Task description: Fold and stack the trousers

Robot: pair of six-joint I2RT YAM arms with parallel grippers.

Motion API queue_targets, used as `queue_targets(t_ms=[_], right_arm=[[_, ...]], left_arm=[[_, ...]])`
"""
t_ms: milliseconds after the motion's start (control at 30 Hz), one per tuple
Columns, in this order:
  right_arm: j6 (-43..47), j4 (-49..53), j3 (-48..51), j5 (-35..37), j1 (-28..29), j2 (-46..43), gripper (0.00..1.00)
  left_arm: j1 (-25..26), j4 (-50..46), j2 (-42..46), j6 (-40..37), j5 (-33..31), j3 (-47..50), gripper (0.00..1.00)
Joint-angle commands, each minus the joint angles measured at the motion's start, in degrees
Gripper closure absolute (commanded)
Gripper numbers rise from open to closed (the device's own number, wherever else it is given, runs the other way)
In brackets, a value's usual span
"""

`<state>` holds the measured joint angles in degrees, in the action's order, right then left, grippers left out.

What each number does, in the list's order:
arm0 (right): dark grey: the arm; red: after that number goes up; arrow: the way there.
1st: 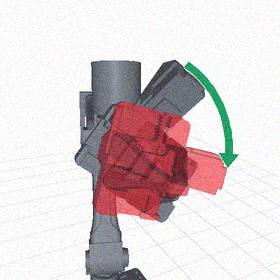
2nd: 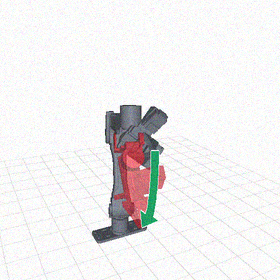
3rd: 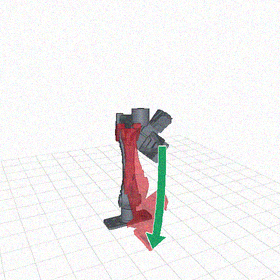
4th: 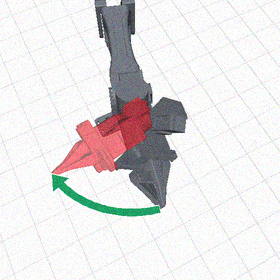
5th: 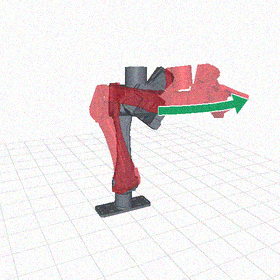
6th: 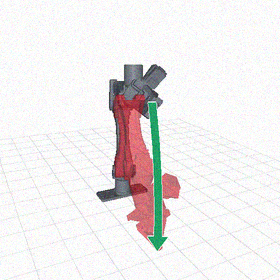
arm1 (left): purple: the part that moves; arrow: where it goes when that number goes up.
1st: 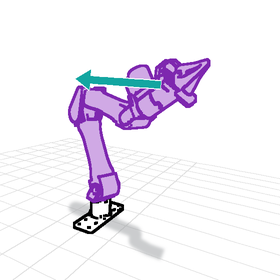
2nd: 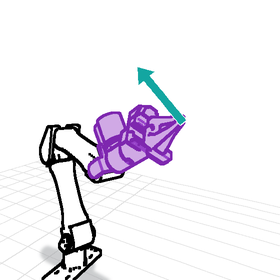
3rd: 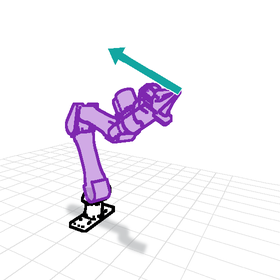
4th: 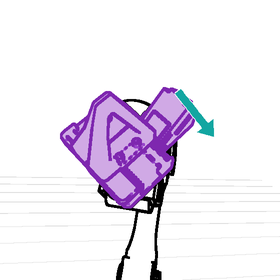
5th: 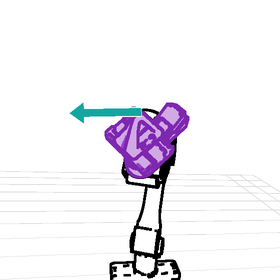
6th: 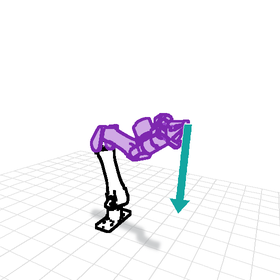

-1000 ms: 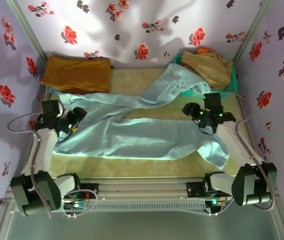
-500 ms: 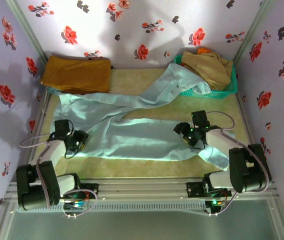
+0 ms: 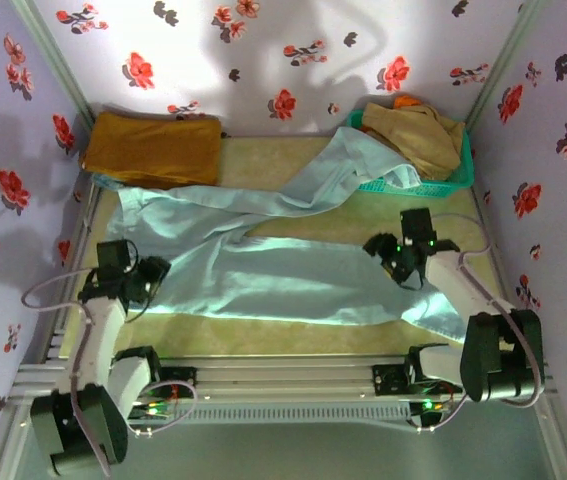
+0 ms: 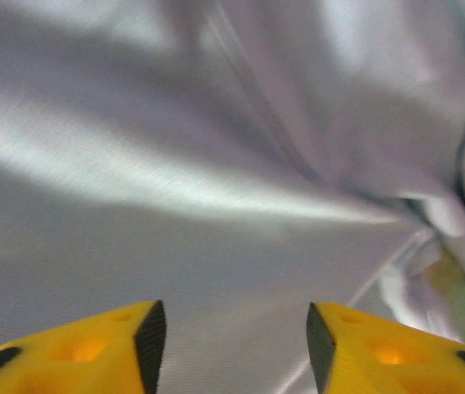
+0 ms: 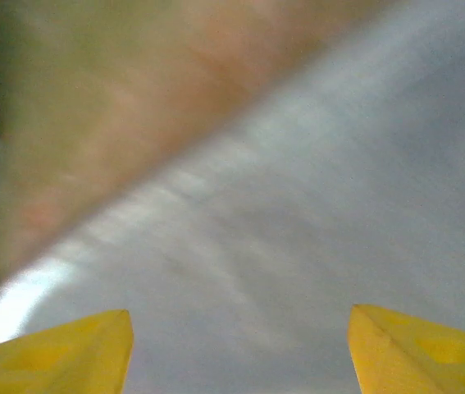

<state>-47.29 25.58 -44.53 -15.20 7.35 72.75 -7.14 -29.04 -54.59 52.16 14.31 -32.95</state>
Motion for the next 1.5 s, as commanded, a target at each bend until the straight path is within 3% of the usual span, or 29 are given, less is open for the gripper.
queue_targets(t_ms=[0, 200, 467, 667, 867, 900, 1000, 1100, 1200, 1467], right_arm=[[2.3, -3.8, -11.0, 2.8, 0.6, 6.3, 0.28], [1.0, -7.3, -22.9, 5.3, 0.0, 17.1, 0.25], [-1.7, -9.8, -25.9, 0.6, 0.7, 24.4, 0.23], [-2.7, -13.8, -25.2, -1.3, 1.9, 27.9, 0.22], [-3.0, -17.0, -30.3, -4.0, 3.0, 36.2, 0.25], [-3.3, -17.7, -31.2, -4.0, 3.1, 37.6, 0.27], [-3.6, -19.0, -32.3, -4.3, 3.3, 39.2, 0.51], [-2.6, -18.3, -32.4, -2.5, 3.3, 37.4, 0.85], [-1.5, -17.2, -32.7, -1.9, 3.5, 33.8, 1.0], [1.1, -13.3, -35.9, -0.6, 3.6, 25.9, 1.0]], left_arm=[[-0.7, 7.7, -11.3, -1.1, -0.8, -10.1, 0.32], [-1.0, 15.1, -33.7, 0.0, 0.1, -27.9, 0.16], [0.4, 16.5, -53.8, 0.4, -1.2, -44.4, 0.15], [0.5, 16.9, -61.0, -0.4, -2.8, -49.9, 0.38], [0.5, 16.6, -64.2, -2.6, -3.8, -53.4, 0.77], [0.5, 17.0, -64.2, -2.8, -3.8, -53.4, 0.82], [0.4, 16.9, -63.6, -3.6, -3.9, -53.5, 1.0], [0.4, 16.1, -61.9, -4.5, -3.8, -53.7, 1.0], [0.4, 15.9, -58.6, -4.8, -3.7, -53.3, 1.0], [0.3, 14.1, -50.3, -4.8, -0.7, -53.8, 1.0]])
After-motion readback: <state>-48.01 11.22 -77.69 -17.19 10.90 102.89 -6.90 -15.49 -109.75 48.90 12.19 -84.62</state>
